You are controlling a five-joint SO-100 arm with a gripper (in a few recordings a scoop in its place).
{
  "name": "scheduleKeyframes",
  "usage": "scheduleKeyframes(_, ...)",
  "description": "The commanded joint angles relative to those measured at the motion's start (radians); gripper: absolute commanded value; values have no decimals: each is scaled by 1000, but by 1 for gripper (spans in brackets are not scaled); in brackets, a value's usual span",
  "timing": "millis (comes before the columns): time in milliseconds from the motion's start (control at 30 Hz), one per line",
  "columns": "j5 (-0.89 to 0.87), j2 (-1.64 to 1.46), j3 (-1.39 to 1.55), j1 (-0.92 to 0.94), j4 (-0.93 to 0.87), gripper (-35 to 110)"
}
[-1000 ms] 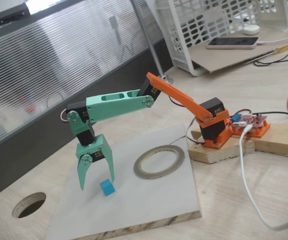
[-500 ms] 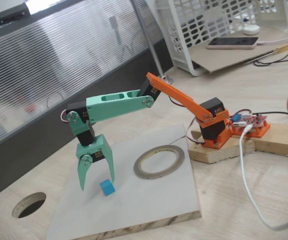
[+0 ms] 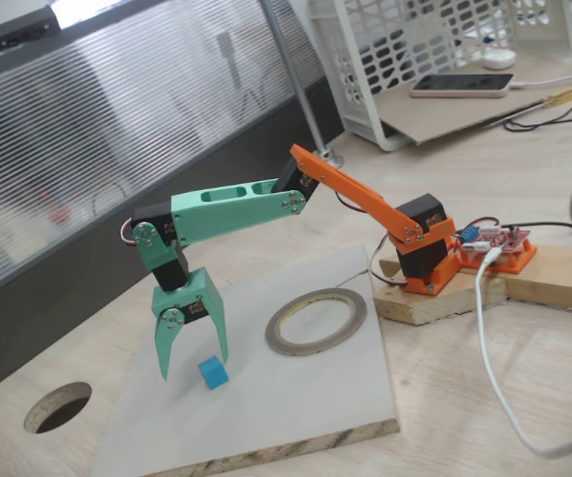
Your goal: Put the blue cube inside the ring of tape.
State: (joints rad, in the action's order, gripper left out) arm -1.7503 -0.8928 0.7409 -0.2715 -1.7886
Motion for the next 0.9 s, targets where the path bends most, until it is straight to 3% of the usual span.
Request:
scheduleKeyframes(0,-8,-20,-3,-11,-14,59)
scheduleKeyframes(867,-12,97,-15,-11,-12,59)
